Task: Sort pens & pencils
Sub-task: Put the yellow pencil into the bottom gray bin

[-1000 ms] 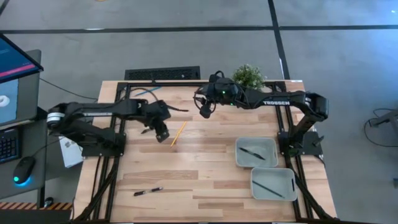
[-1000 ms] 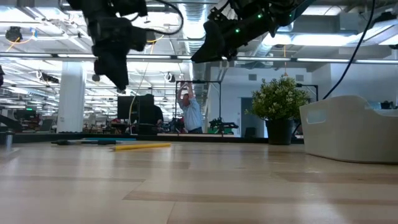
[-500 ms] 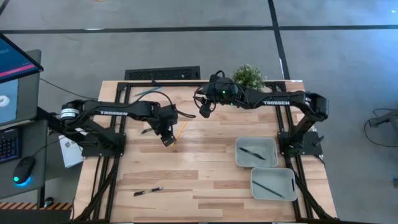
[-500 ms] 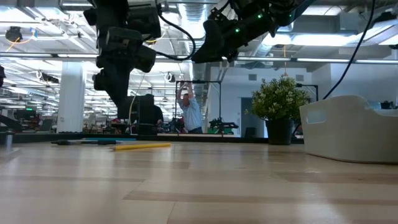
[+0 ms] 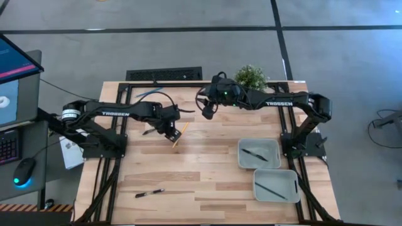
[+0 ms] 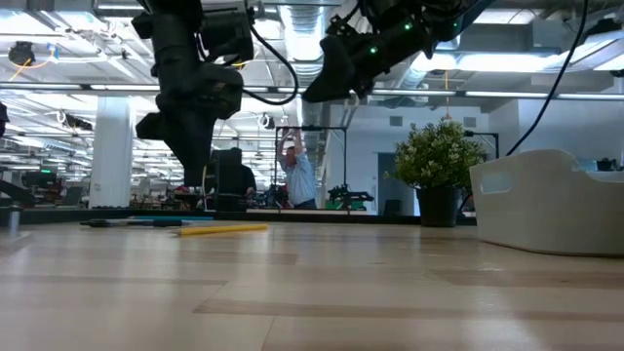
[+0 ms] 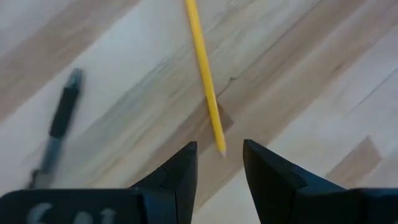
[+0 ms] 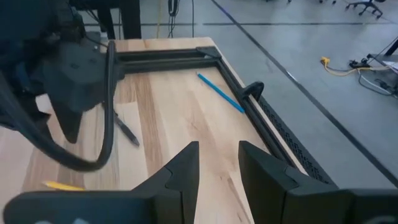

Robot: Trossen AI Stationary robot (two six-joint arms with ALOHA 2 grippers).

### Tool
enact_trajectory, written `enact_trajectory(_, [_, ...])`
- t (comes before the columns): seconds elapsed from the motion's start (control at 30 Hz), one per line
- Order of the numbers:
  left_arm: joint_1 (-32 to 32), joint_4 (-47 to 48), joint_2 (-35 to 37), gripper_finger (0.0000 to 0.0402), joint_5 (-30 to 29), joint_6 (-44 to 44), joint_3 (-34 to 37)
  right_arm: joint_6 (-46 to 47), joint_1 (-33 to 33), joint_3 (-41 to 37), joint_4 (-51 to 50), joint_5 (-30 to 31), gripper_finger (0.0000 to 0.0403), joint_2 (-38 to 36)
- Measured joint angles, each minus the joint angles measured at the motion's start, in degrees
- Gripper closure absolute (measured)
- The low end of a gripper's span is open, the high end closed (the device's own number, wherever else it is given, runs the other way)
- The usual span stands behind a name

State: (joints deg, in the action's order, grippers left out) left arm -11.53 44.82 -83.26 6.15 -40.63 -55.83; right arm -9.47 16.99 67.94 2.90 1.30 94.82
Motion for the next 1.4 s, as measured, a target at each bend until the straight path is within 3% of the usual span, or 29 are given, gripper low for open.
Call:
enact_trajectory(0.17, [0.0,-1.62,0.0,0.0283,1.96,-5.08,0.0,-0.02,0.0,0.0,-1.24,0.0,0.027,-0.02])
enact_trajectory(0.33, [0.0,-2.28,0.0,0.0283,-0.4,-6.66,0.0,0.0,0.0,0.0,-1.3,0.0,0.0269,-0.02])
enact_trajectory(0.6, [0.0,-2.25,0.0,0.0283,-3.77,-2.9,0.0,0.0,-0.11,0.0,-1.27,0.0,0.027,-0.02])
enact_trajectory(0.9, [0.0,-2.12,0.0,0.0281,-4.91,-4.78,0.0,0.0,-0.53,0.0,-1.37,0.01,0.0269,-0.02])
enact_trajectory(1.07, [0.0,-1.73,0.0,0.0249,-0.9,-5.0,0.0,0.0,-0.5,0.0,-2.03,0.02,0.0269,-0.02])
enact_trajectory(1.23, [0.04,-1.89,0.0,0.0195,-0.64,-4.57,0.0,0.0,-0.48,0.0,-2.62,0.0,0.0269,-0.02])
enact_trajectory(1.4, [0.02,-3.01,0.0,0.0176,-0.4,-9.28,0.0,-0.02,-0.48,0.0,-2.61,0.0,0.027,-0.02])
